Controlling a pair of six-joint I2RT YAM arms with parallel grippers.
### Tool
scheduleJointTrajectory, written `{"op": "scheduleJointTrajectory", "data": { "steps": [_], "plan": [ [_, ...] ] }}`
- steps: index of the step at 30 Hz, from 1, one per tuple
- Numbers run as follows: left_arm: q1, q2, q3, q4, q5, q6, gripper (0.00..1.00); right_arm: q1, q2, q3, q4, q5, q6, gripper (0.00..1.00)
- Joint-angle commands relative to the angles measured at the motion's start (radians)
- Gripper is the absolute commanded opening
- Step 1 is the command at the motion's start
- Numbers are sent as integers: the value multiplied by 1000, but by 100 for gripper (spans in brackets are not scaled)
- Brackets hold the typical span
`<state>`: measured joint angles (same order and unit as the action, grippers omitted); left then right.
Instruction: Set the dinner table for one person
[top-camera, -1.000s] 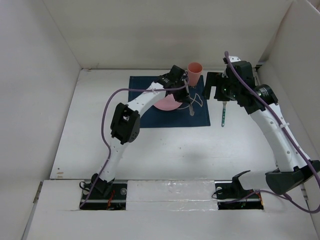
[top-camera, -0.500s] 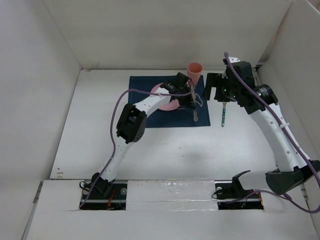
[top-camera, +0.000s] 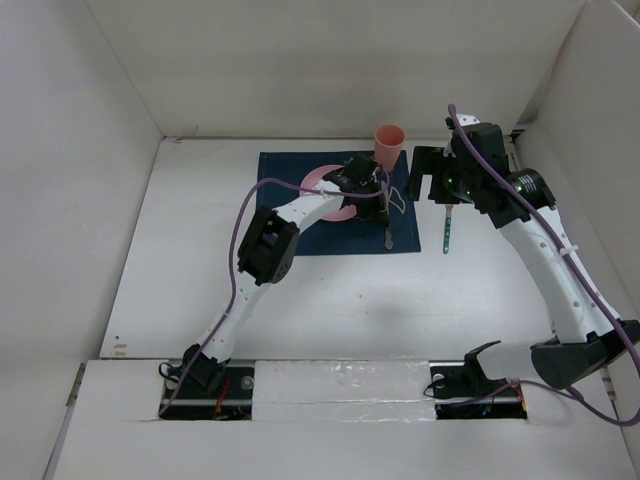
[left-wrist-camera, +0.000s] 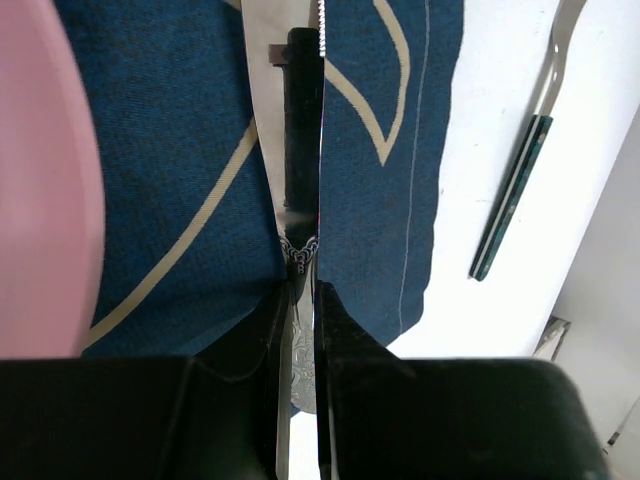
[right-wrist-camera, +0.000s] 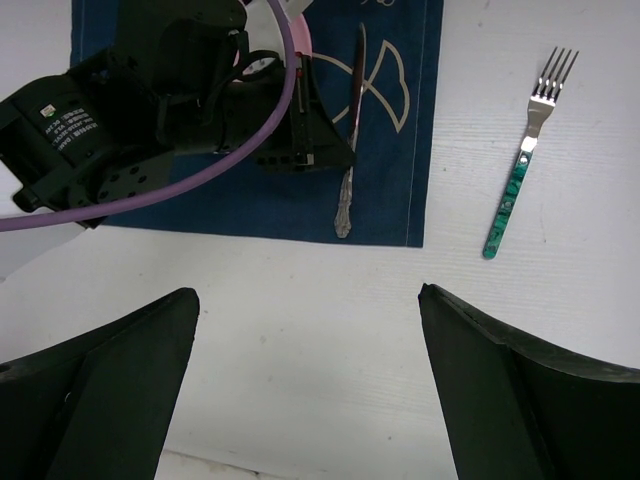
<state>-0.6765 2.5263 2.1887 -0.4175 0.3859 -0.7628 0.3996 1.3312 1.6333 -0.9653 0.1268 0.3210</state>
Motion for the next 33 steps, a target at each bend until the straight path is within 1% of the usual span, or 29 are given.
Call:
{"op": "scheduleJointTrajectory", "data": {
  "steps": [1, 17, 19, 20, 22, 24, 25, 26, 28, 29, 31, 33],
  "plan": [
    [0, -11, 60, 52, 42, -10, 0, -4, -1, 8, 0, 7, -10, 97],
    [0, 29, 72, 72, 62, -67, 0, -4, -1, -12, 0, 7, -10, 97],
    [0, 29, 82, 72, 62, -67, 8, -4, -1, -12, 0, -2, -10, 97],
    [0, 20, 82, 72, 62, -67, 16, -4, -1, -12, 0, -3, -10, 97],
    [0, 11, 82, 72, 62, -67, 24, -4, -1, -12, 0, -3, -10, 97],
    [0, -15, 82, 72, 62, -67, 37, -4, -1, -12, 0, -3, -10, 97],
    [0, -15, 82, 72, 62, -67, 49, -4, -1, -21, 0, -3, -10, 97],
    [0, -29, 82, 72, 51, -67, 58, -4, 8, -21, 10, -3, -10, 97],
    [0, -58, 63, 72, 51, -67, 68, -4, 8, -21, 10, -3, -10, 97],
    [0, -69, 63, 72, 51, -67, 74, -4, 8, -21, 10, -3, -10, 97],
    [0, -115, 51, 72, 51, -78, 82, -17, 8, -21, 10, -3, 1, 97],
    [0, -158, 22, 72, 60, -78, 96, -59, 8, -58, 25, -25, 23, 97]
  ]
}}
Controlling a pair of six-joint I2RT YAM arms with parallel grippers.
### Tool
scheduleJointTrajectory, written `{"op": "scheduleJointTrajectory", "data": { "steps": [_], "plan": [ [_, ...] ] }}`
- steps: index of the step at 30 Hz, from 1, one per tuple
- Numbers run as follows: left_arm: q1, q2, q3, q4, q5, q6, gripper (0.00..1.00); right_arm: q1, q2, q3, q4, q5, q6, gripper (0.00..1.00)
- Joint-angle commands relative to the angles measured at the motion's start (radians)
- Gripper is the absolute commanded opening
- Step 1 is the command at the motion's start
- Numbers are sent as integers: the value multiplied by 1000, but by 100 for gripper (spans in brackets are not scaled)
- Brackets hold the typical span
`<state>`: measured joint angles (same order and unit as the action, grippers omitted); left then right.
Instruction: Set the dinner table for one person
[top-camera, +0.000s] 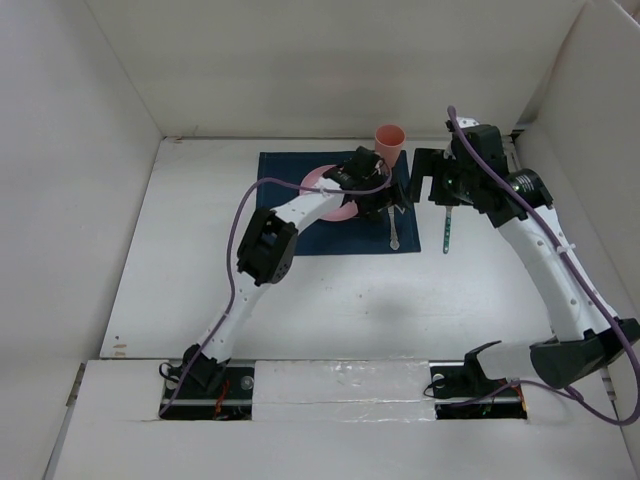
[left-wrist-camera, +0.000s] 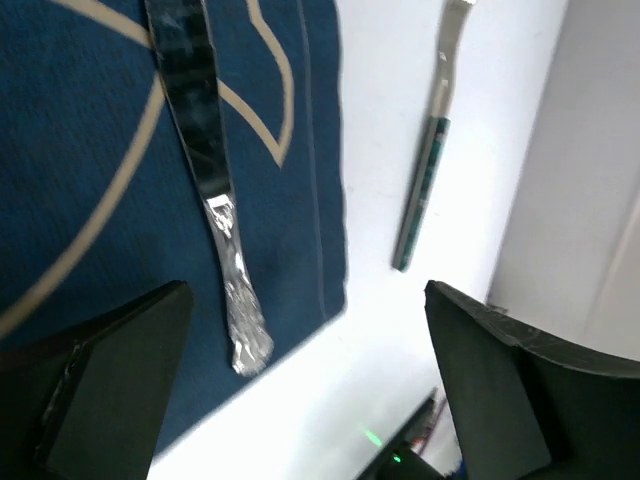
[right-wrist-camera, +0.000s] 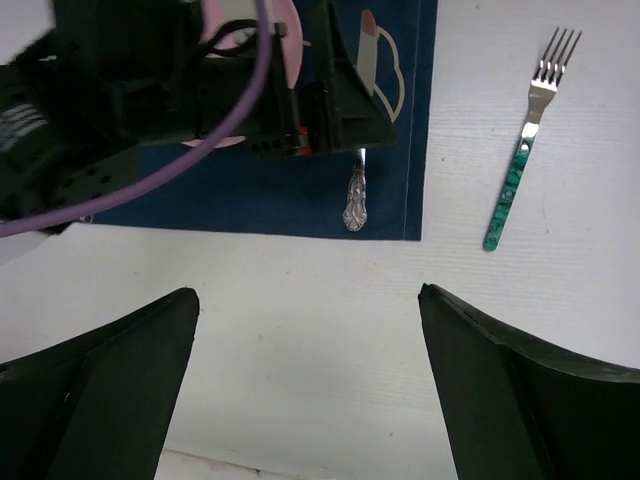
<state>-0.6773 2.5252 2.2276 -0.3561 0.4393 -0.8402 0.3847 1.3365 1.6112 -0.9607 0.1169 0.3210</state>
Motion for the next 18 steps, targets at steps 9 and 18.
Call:
{"op": "scheduleJointTrajectory", "data": {
  "steps": [9, 18],
  "plan": [
    [1, -431, -190, 5, 44, -1, 100, -253, -92, -174, 174, -68, 151, 96],
    [57, -560, -178, -516, -370, 119, 100, -323, 240, -146, 149, -89, 97, 97]
  ]
}}
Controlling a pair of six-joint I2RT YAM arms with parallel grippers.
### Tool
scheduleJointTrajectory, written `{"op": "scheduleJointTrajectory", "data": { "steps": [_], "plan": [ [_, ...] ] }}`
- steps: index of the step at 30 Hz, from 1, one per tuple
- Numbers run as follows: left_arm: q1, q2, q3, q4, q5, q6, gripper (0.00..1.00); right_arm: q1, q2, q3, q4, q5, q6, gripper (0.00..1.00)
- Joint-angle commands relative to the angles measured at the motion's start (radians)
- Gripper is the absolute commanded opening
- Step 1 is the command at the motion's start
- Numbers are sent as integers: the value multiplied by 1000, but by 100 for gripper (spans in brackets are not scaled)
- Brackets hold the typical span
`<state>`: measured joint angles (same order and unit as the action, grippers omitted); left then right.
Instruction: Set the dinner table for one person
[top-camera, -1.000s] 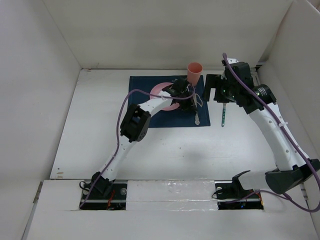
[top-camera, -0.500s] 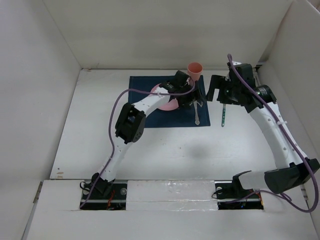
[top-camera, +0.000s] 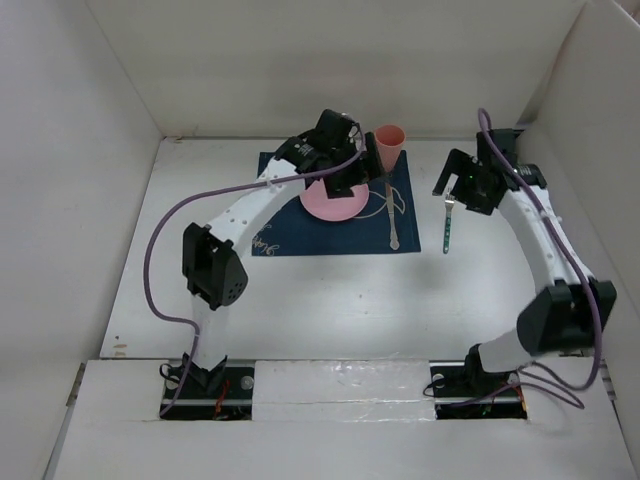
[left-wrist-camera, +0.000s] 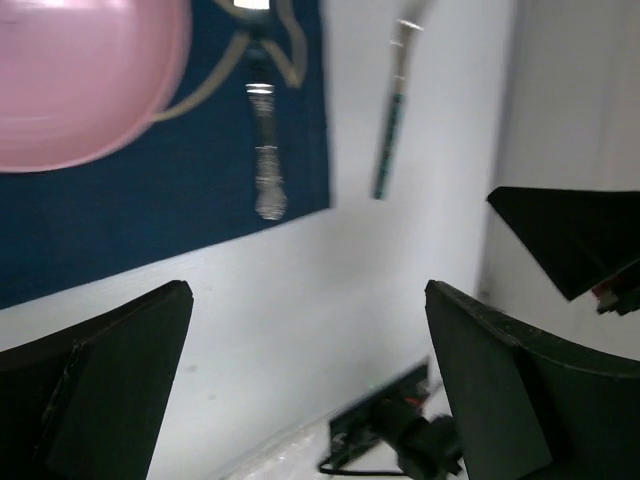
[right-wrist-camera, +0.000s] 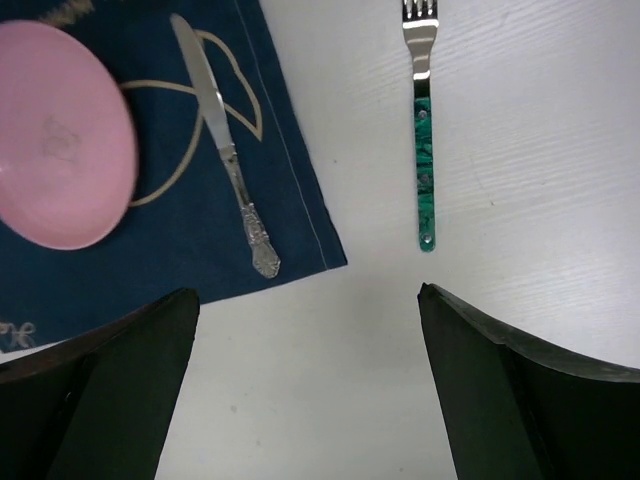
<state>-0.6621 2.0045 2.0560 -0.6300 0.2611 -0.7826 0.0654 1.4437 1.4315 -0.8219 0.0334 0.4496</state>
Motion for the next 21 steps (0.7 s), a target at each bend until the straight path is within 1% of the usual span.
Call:
{"op": "scheduleJointTrajectory", "data": {
  "steps": [1, 2, 4, 5, 7, 9, 11, 15, 17, 21],
  "plan": [
    [68, -62, -49, -258, -257, 83, 100, -4, 170, 44, 10, -6, -44, 97],
    [85, -88, -78, -258, -276, 95, 100, -16, 203, 58, -25, 3, -45, 97],
    [122, -166, -132, -249, -287, 114, 100, -16, 280, 81, -34, 31, -45, 97],
    [165, -190, -182, -231, -287, 135, 100, -27, 296, 81, -45, 51, -45, 97],
    [203, -236, -218, -231, -266, 160, 100, -27, 325, 81, -36, 60, -45, 97],
    [242, -245, -253, -231, -252, 192, 100, -36, 354, 81, -25, 60, -45, 97],
    [252, -276, -263, -231, -252, 213, 100, -36, 411, 119, -40, 86, -57, 97],
    [252, -288, -286, -221, -243, 244, 100, -47, 461, 130, -31, 97, -57, 96],
    [252, -288, -286, -221, -243, 255, 100, -71, 484, 119, -22, 74, -68, 94],
    [252, -297, -274, -221, -232, 264, 100, -72, 549, 128, -13, 46, -103, 91]
  ]
}}
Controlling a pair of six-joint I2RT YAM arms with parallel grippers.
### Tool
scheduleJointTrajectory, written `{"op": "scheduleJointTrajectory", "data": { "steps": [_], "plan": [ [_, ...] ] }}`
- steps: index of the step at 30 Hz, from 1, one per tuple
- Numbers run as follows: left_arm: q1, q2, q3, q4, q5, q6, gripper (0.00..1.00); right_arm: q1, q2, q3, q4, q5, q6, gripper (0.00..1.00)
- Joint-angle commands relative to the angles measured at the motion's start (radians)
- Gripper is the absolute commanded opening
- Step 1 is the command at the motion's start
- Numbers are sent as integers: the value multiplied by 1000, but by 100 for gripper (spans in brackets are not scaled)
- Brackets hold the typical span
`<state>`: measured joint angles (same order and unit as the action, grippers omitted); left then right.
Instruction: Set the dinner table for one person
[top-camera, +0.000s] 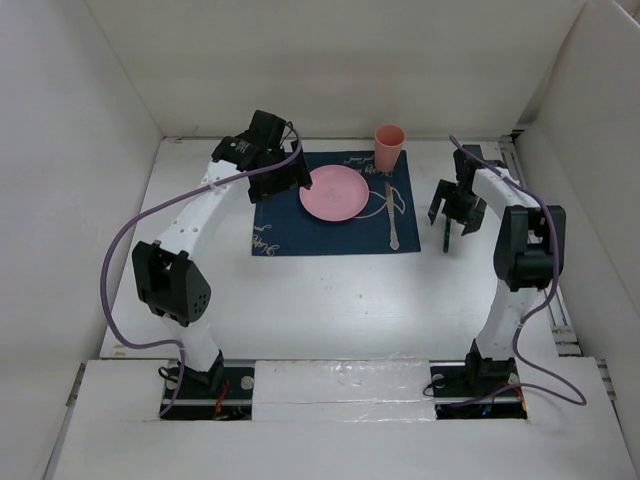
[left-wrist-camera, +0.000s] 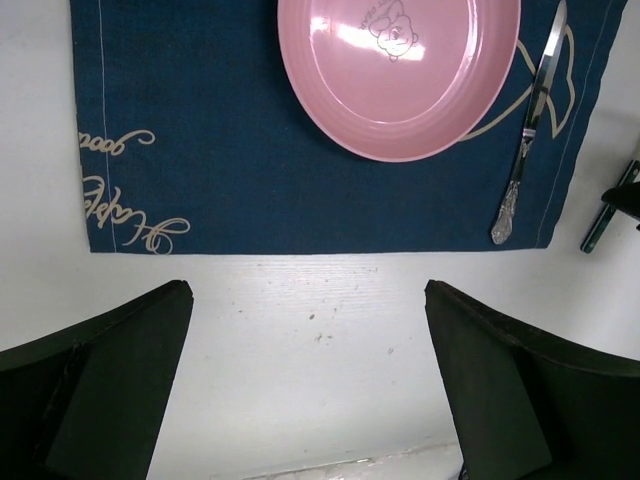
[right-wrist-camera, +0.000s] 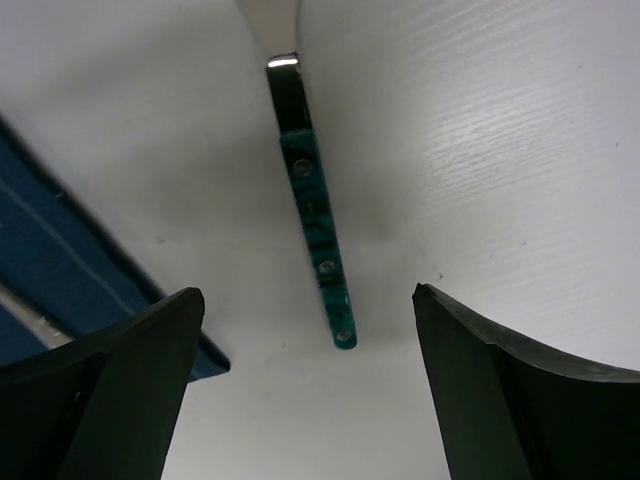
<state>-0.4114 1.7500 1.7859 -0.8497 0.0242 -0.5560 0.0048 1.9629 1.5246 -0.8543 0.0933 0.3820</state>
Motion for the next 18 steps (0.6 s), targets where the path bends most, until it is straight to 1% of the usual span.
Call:
{"op": "scheduleJointTrajectory", "data": {
  "steps": [1, 6, 9, 10, 12, 13, 14, 17, 18],
  "plan": [
    [2, -43, -3, -2, 5, 38, 100, -20, 40, 35, 20, -14, -35, 91],
    [2, -32, 29, -11, 14, 47, 100, -40, 91, 57, 29, -23, -48, 83],
    [2, -32, 29, -20, 14, 47, 100, -40, 114, 57, 29, -32, -67, 73],
    [2, -32, 29, -20, 14, 47, 100, -40, 114, 45, 29, -32, -68, 68],
    [2, -41, 29, -20, 14, 47, 100, -40, 126, 45, 29, -32, -78, 62],
    [2, -41, 29, -20, 14, 38, 100, -40, 136, 45, 29, -32, -87, 58],
    [2, -41, 29, -20, 14, 38, 100, -40, 136, 34, 29, -32, -88, 49],
    [2, -32, 47, -29, 14, 38, 100, -40, 136, 11, 43, -41, -98, 34],
    [2, -32, 47, -29, 14, 38, 100, -40, 136, 11, 53, -41, -98, 27]
  ]
}}
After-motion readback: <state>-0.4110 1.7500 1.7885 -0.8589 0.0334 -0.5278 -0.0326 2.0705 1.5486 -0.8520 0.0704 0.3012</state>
